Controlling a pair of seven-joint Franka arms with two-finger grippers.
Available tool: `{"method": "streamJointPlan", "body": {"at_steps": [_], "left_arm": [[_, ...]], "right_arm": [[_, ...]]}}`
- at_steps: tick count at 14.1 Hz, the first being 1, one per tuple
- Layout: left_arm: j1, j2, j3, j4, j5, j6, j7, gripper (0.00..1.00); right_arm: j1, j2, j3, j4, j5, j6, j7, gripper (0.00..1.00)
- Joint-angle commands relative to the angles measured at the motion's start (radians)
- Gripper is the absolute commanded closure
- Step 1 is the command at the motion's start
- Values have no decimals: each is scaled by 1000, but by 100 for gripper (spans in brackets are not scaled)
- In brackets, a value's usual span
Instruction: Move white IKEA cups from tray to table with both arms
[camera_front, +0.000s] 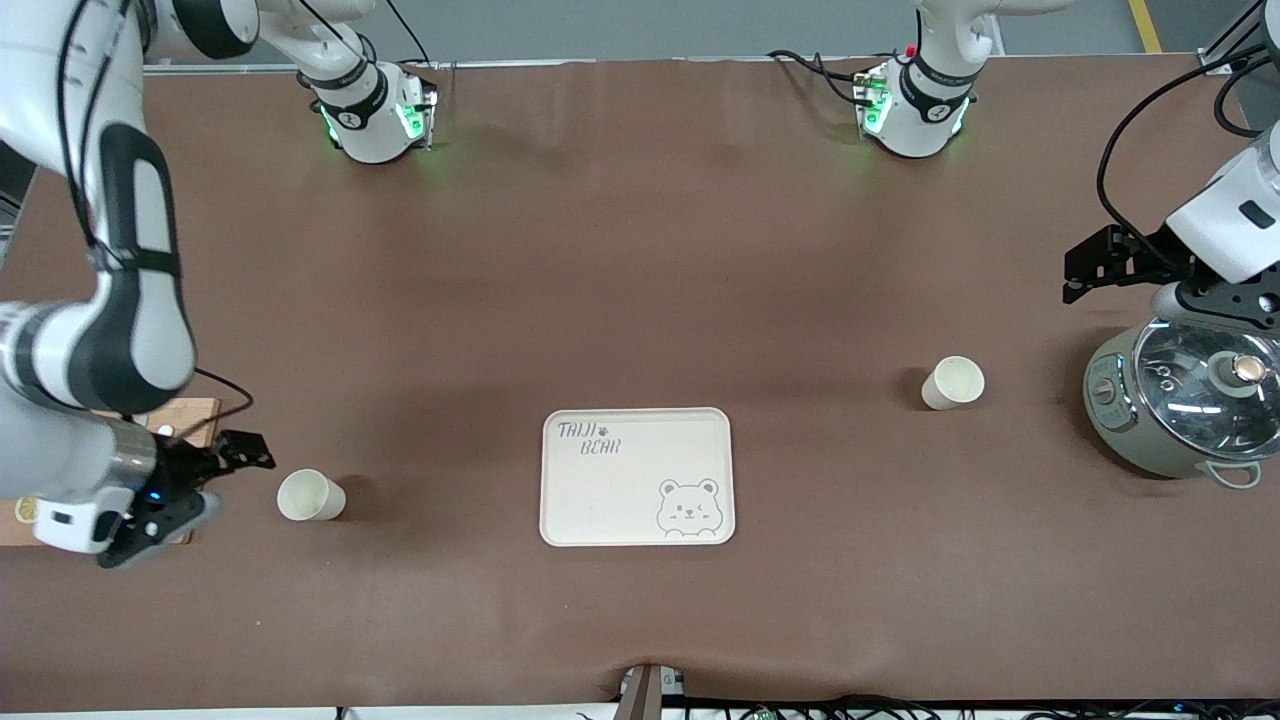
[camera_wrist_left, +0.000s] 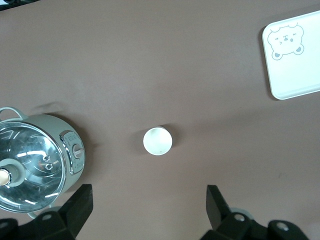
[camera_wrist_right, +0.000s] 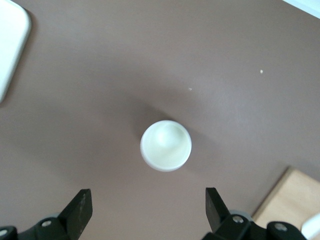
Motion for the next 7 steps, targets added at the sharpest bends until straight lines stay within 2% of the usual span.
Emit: {"method": "streamJointPlan", "body": {"at_steps": [1,3,5,7], "left_arm": [[2,-3,-5,6,23,-10,3,0],[1,-3,-4,6,23,-10,9,0],[1,-4,-5,6,32,-11,12,0],[-2,-6,-5,6,34,-22,12,0]], "right_arm": [[0,-142,7,-32,-12,-103,120,0],[2,-222,13,-38,-76,-185,208,0],[2,-296,11,-59,-85,-269,309,0],[0,-394,11,-137,-125,-268,387,0]]}}
